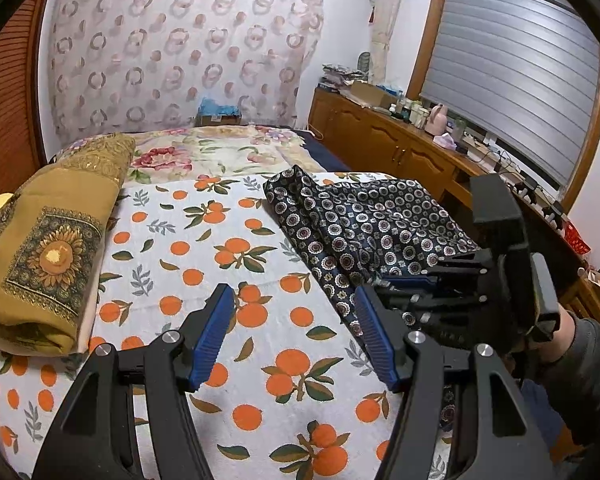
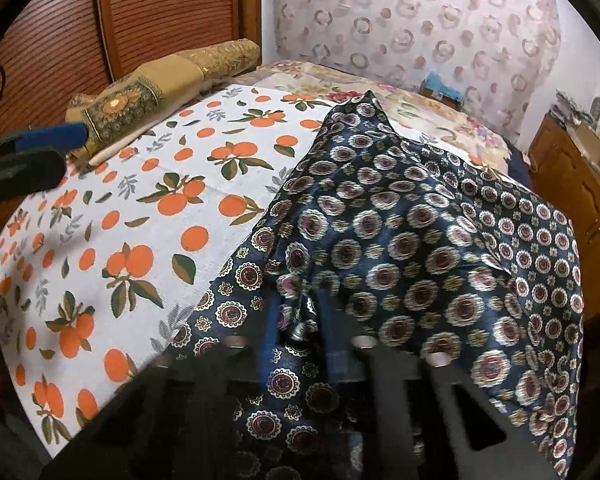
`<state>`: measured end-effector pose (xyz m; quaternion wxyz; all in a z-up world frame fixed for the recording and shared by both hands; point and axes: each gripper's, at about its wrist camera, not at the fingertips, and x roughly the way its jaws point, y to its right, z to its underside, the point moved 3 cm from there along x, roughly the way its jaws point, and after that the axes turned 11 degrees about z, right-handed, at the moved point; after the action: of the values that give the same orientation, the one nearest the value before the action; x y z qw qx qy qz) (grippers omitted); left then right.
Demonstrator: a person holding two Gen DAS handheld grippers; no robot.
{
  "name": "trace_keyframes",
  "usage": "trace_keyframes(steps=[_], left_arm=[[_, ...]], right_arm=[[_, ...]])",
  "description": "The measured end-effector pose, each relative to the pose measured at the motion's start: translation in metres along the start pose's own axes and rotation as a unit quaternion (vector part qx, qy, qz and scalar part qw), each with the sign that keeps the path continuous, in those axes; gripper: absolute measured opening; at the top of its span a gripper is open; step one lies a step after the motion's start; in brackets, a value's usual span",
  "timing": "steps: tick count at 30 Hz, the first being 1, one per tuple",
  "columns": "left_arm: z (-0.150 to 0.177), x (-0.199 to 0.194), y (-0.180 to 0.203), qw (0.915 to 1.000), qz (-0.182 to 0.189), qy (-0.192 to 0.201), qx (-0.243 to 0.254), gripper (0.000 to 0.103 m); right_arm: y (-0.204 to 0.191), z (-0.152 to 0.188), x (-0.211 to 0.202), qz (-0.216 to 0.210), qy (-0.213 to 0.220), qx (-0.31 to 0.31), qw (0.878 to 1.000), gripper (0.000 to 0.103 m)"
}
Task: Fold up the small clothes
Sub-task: 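Grasp the folded shirt's edge with the right tool and lift it, then fold the held shirt edge over the bundle with the right tool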
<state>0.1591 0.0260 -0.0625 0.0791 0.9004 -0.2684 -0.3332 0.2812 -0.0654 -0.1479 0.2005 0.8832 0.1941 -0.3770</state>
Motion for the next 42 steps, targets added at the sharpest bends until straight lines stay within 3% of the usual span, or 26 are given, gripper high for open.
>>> trace_keyframes(steps=[6,12,22,25,27,32,36,42], left_arm=[[0.006,0.007,0.001,0.9999,0.003,-0.011,0.0,0.064],[0.008,0.01,0.005,0.9999,0.007,-0.014,0.001,0.064],[0.01,0.017,0.007,0.9997,0.009,-0.024,0.004,0.064],[0.009,0.02,0.008,0.9996,0.01,-0.025,0.007,0.064],[0.009,0.021,0.009,0.9996,0.011,-0.027,0.008,0.064],[0.014,0.026,0.013,0.9995,0.013,-0.028,0.008,0.064],[0.016,0.028,0.016,0.9995,0.016,-0.028,0.005,0.064],[0.018,0.031,0.022,0.9993,0.02,-0.032,0.008,0.064]], right_arm=[[0.029,-0.01,-0.041,0.002,0.049,0.033,0.998,0.007],[0.09,-0.047,-0.066,0.072,0.08,0.047,0.993,0.007],[0.199,-0.08,0.0,0.169,0.011,0.135,0.976,0.007],[0.21,-0.082,0.017,0.19,-0.017,0.145,0.971,0.015],[0.209,-0.081,0.018,0.206,-0.023,0.146,0.967,0.018],[0.184,-0.065,-0.007,0.169,0.011,0.153,0.974,0.028],[0.153,-0.037,-0.037,0.126,0.045,0.149,0.98,0.032],[0.105,0.015,-0.083,0.106,0.083,0.142,0.981,0.044]])
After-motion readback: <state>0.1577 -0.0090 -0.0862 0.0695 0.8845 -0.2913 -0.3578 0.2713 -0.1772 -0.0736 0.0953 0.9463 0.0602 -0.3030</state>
